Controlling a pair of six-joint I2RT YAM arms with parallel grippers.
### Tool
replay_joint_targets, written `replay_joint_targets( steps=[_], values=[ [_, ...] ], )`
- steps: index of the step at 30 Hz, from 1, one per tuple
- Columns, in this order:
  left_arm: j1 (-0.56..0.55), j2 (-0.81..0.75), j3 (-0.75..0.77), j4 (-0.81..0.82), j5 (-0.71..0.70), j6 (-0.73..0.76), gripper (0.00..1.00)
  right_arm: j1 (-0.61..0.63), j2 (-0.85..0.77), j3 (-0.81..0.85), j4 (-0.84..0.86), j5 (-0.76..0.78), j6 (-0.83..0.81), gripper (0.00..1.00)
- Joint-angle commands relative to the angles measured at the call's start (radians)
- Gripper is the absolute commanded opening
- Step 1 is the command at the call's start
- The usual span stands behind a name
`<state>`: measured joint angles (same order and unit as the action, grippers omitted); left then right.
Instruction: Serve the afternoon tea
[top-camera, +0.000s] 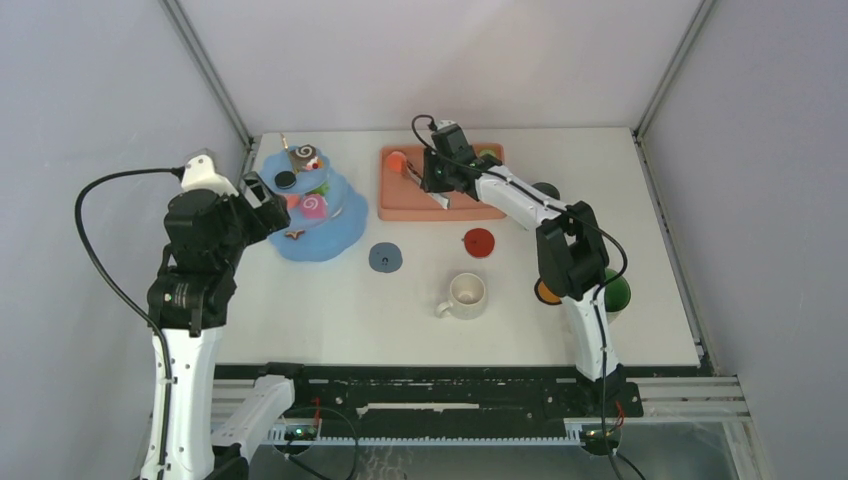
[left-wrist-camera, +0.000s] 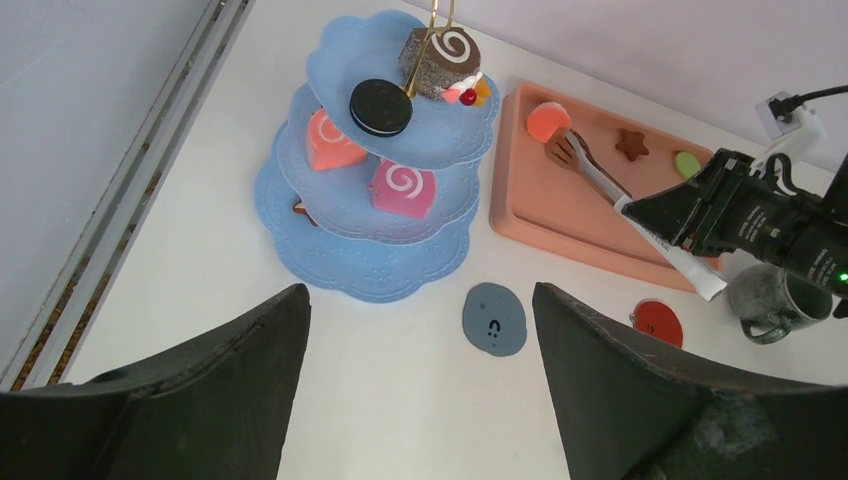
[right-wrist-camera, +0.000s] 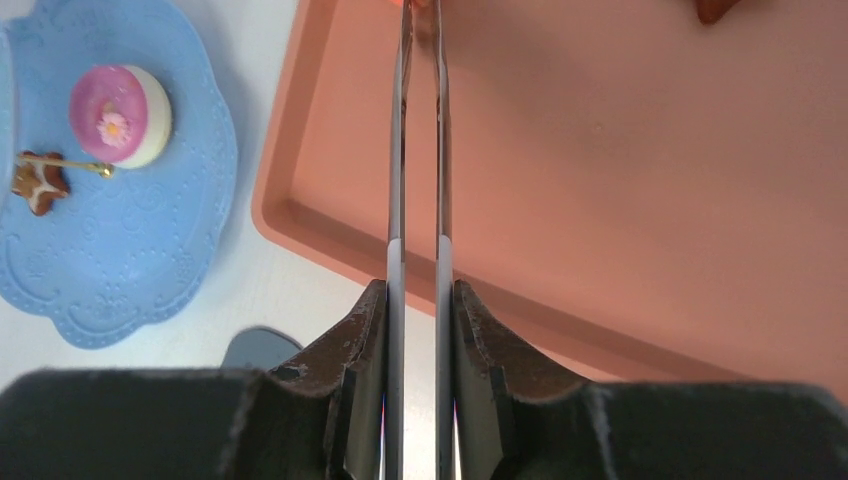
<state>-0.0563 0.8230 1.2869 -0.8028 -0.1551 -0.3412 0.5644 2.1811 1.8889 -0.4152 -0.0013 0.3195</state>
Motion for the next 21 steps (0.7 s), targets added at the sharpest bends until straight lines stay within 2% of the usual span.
replay_joint_targets(
  steps=[1, 8, 17, 21],
  values=[
    [0.007, -0.014, 0.020, 0.034, -0.011, -0.005, 0.86, 0.007, -0.121, -0.065, 0.091, 0.018, -0.023, 0.00],
    [0.007, -0.024, 0.018, 0.033, -0.002, -0.010, 0.86, 0.044, -0.230, -0.170, 0.079, 0.095, -0.077, 0.00],
    [0.008, -0.025, 0.021, 0.033, 0.022, -0.015, 0.86, 0.131, -0.404, -0.384, 0.103, 0.286, -0.190, 0.00],
    [0.007, -0.018, 0.020, 0.038, 0.040, -0.021, 0.86, 0.131, -0.469, -0.459, 0.128, 0.287, -0.197, 0.00]
  ],
)
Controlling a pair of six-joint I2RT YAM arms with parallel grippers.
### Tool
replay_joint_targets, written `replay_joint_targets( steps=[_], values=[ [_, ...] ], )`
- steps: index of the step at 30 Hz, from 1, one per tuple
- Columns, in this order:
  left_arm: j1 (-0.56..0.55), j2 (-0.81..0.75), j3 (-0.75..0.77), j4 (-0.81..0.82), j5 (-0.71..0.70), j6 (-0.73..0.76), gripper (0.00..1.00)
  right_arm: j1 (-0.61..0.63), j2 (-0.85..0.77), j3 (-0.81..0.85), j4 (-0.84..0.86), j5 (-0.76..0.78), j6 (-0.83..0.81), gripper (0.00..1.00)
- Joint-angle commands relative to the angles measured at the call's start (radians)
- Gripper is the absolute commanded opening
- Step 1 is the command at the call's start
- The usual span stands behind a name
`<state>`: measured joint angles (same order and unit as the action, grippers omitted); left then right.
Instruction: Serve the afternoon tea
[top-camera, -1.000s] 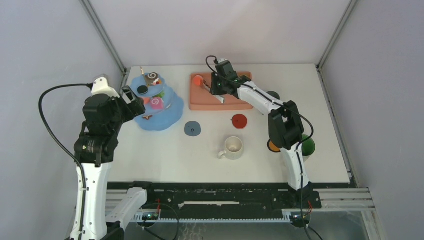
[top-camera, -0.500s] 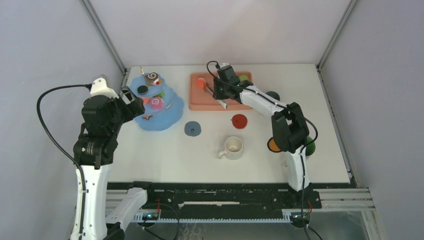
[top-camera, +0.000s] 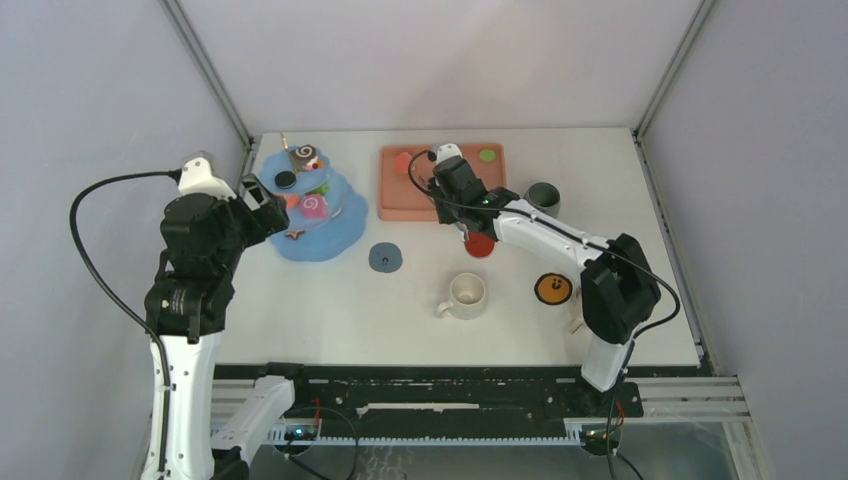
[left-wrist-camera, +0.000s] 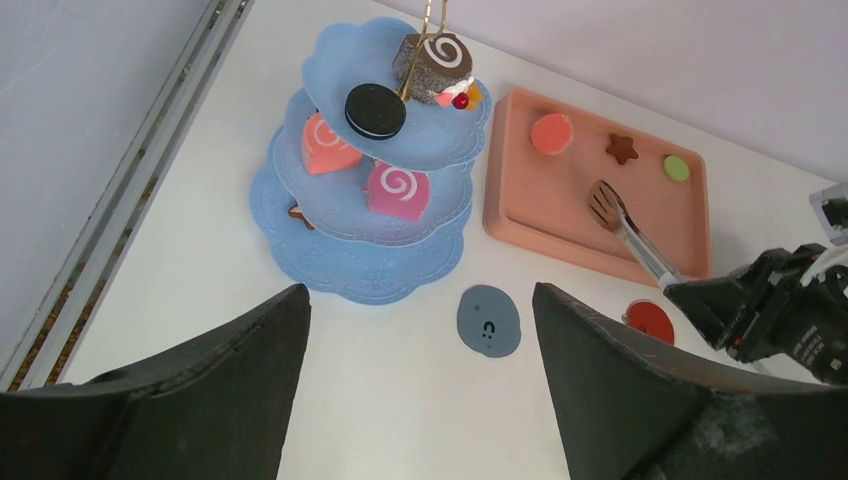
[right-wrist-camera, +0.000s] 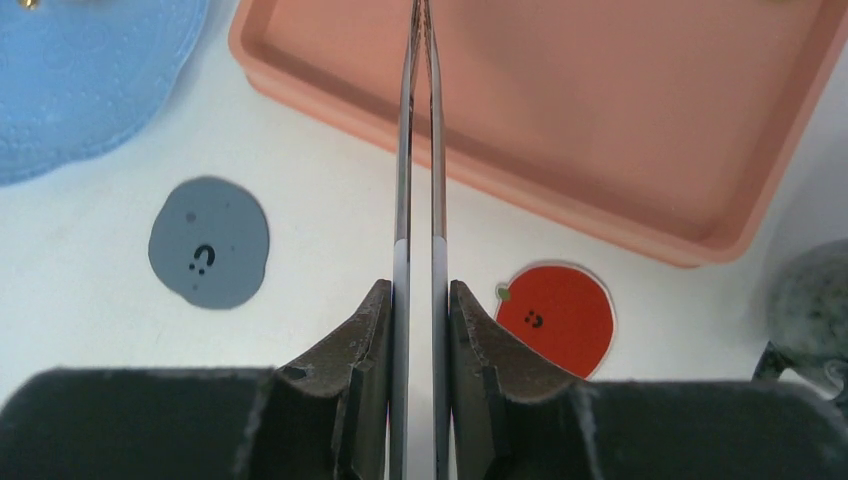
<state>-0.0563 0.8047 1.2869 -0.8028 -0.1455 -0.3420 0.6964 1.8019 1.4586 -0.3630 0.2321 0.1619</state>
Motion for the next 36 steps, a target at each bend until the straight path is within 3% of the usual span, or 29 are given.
replay_joint_targets(
  steps=[1, 7, 12, 17, 26, 36],
  values=[
    [0.007, 0.002, 0.019, 0.040, 0.035, -0.023, 0.86, -0.007, -0.093, -0.027, 0.070, 0.040, -0.035, 0.00],
    [0.006, -0.006, 0.013, 0.040, 0.043, -0.026, 0.86, -0.041, -0.053, 0.055, 0.027, -0.037, 0.023, 0.01],
    [0.007, -0.002, 0.012, 0.040, 0.049, -0.029, 0.86, -0.072, -0.002, 0.133, 0.010, -0.113, 0.105, 0.27],
    [0.006, 0.003, 0.019, 0.040, 0.051, -0.028, 0.86, -0.095, 0.059, 0.222, -0.007, -0.163, 0.171, 0.39],
    [0.007, 0.005, 0.021, 0.037, 0.036, -0.019, 0.86, -0.106, 0.207, 0.427, -0.090, -0.167, 0.236, 0.41],
    [0.007, 0.008, 0.018, 0.034, 0.013, -0.005, 0.86, -0.107, 0.303, 0.534, -0.126, -0.133, 0.268, 0.43]
  ],
)
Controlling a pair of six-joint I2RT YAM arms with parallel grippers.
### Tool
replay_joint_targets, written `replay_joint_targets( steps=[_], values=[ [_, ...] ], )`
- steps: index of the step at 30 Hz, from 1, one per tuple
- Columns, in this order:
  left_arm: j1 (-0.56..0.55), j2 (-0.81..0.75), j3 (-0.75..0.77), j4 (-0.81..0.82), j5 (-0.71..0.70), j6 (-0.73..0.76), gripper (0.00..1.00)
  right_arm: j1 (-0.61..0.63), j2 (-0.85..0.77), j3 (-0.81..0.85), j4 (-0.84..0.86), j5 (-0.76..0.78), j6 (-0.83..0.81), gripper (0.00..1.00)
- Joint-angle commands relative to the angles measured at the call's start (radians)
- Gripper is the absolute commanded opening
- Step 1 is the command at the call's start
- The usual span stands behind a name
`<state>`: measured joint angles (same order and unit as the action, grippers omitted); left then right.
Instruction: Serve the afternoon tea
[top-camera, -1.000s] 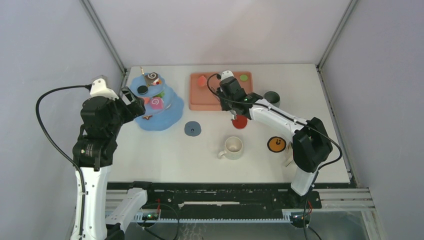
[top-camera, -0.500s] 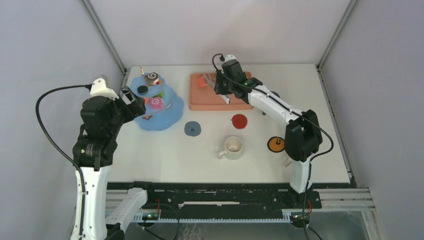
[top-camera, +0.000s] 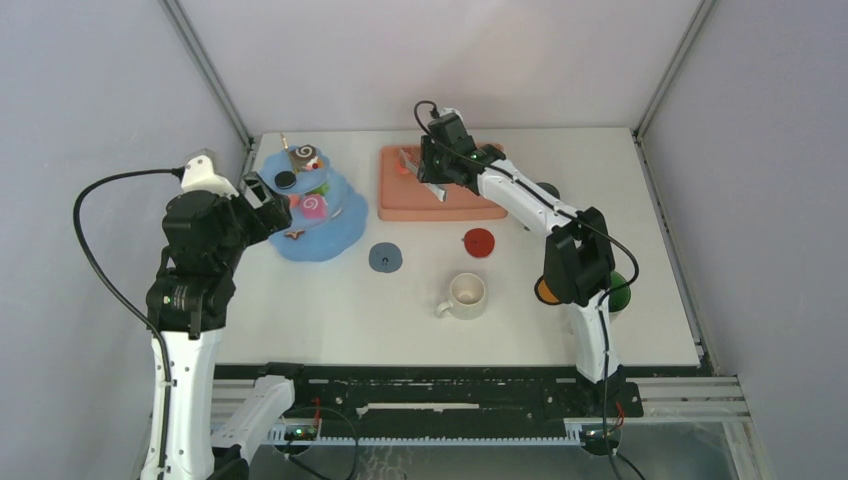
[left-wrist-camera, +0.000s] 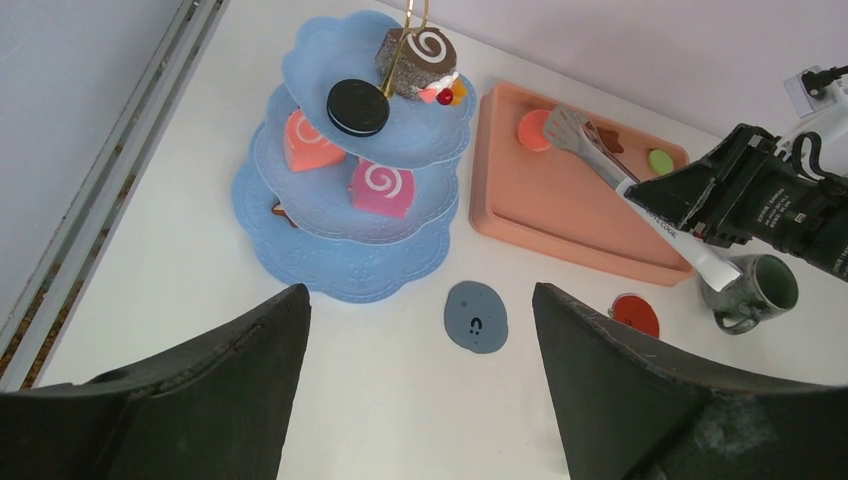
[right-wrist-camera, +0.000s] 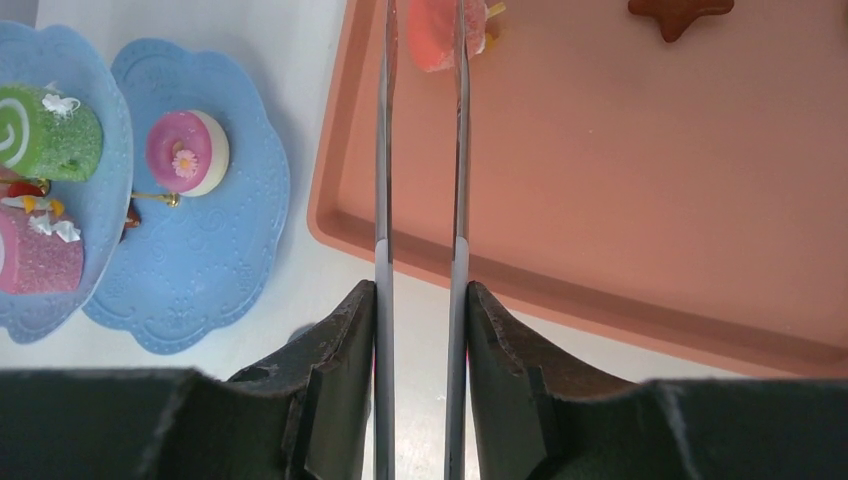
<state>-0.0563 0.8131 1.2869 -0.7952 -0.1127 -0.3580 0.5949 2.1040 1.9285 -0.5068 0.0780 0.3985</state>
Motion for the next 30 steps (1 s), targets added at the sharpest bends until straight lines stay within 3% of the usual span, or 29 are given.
replay_joint_targets(
  steps=[1, 18, 21, 24, 30],
  values=[
    [0.007, 0.000, 0.018, 0.027, -0.022, 0.013, 0.86, -0.006, 0.005, 0.065, 0.019, 0.025, 0.032, 0.43],
    [0.007, 0.003, 0.014, 0.028, -0.031, 0.014, 0.86, -0.006, 0.061, 0.101, 0.006, 0.035, 0.031, 0.41],
    [0.008, 0.000, 0.014, 0.026, -0.034, 0.015, 0.86, -0.007, 0.058, 0.099, 0.009, 0.035, 0.030, 0.29],
    [0.007, -0.003, 0.014, 0.025, -0.036, 0.015, 0.86, -0.006, 0.039, 0.080, 0.023, 0.037, 0.030, 0.02],
    [0.008, -0.005, 0.012, 0.025, -0.033, 0.013, 0.86, -0.005, -0.030, 0.003, 0.065, 0.039, 0.014, 0.00]
  ],
)
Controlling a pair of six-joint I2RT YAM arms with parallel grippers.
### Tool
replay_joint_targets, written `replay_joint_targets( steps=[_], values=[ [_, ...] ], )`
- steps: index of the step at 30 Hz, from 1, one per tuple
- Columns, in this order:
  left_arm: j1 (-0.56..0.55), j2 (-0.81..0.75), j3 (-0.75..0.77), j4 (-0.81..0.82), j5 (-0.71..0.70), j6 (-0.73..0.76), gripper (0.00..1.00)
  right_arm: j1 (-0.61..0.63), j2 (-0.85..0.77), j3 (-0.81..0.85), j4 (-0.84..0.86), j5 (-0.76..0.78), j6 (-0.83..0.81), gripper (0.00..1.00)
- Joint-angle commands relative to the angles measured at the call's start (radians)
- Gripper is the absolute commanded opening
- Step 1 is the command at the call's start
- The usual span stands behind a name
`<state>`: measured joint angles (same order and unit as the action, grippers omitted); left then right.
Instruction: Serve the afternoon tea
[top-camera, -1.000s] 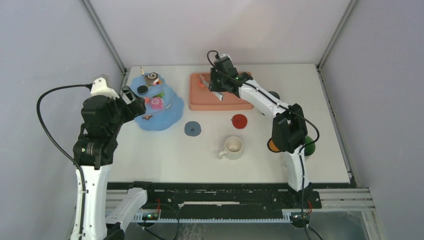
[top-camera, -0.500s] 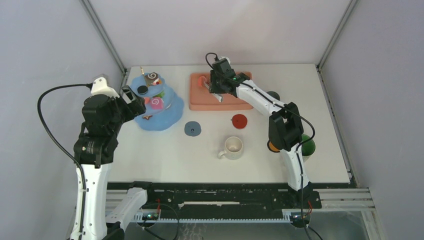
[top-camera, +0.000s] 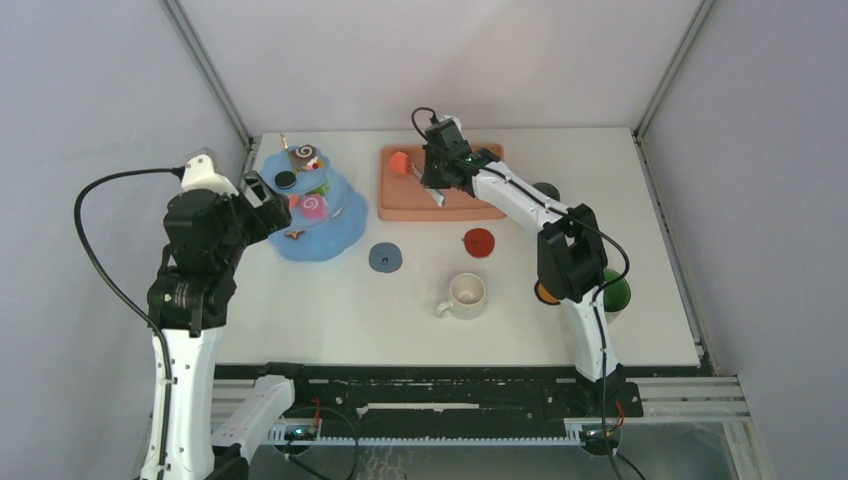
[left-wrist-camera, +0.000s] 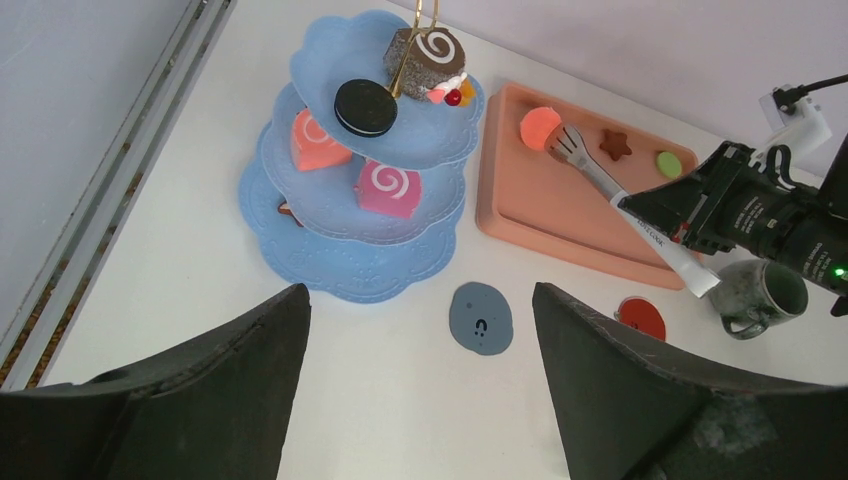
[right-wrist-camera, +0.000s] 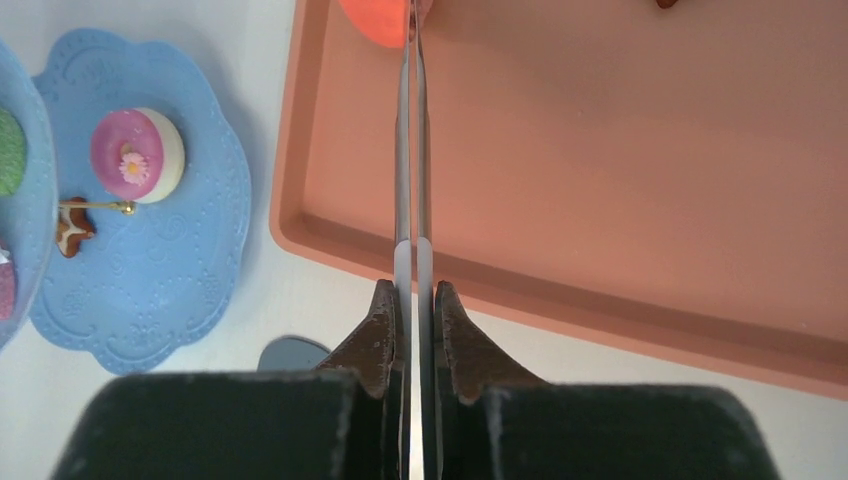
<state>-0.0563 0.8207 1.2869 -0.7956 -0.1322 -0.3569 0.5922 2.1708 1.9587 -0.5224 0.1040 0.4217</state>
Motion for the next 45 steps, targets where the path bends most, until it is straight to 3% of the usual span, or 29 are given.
replay_joint_targets(
  steps=[1, 13, 18, 23, 28, 36, 38, 40, 45],
  values=[
    [0.007, -0.012, 0.012, 0.025, -0.013, 0.010, 0.86, -0.002, -0.116, -0.044, 0.086, 0.016, -0.013, 0.00],
    [0.006, -0.009, 0.015, 0.028, 0.067, 0.018, 0.86, 0.014, -0.411, -0.409, 0.198, -0.026, -0.143, 0.00],
    [-0.009, 0.028, 0.045, -0.008, 0.174, 0.066, 0.86, -0.008, -0.539, -0.547, 0.264, -0.190, -0.135, 0.00],
    [-0.114, 0.074, 0.067, -0.025, 0.282, 0.104, 0.86, -0.047, -0.634, -0.638, 0.327, -0.366, -0.100, 0.00],
    [-0.236, 0.126, 0.090, -0.038, 0.284, 0.125, 0.86, -0.094, -0.671, -0.696, 0.380, -0.501, -0.056, 0.00],
    [-0.238, 0.115, 0.096, -0.038, 0.251, 0.122, 0.86, -0.113, -0.665, -0.722, 0.464, -0.731, -0.029, 0.00],
    [-0.238, 0.110, 0.096, -0.039, 0.228, 0.118, 0.86, -0.087, -0.667, -0.722, 0.442, -0.674, -0.060, 0.00],
    [-0.237, 0.107, 0.098, -0.040, 0.190, 0.110, 0.86, -0.044, -0.670, -0.722, 0.396, -0.515, -0.084, 0.00],
    [-0.223, 0.092, 0.105, -0.035, 0.077, 0.079, 0.86, 0.206, -0.654, -0.722, 0.327, 0.201, -0.213, 0.00]
  ],
)
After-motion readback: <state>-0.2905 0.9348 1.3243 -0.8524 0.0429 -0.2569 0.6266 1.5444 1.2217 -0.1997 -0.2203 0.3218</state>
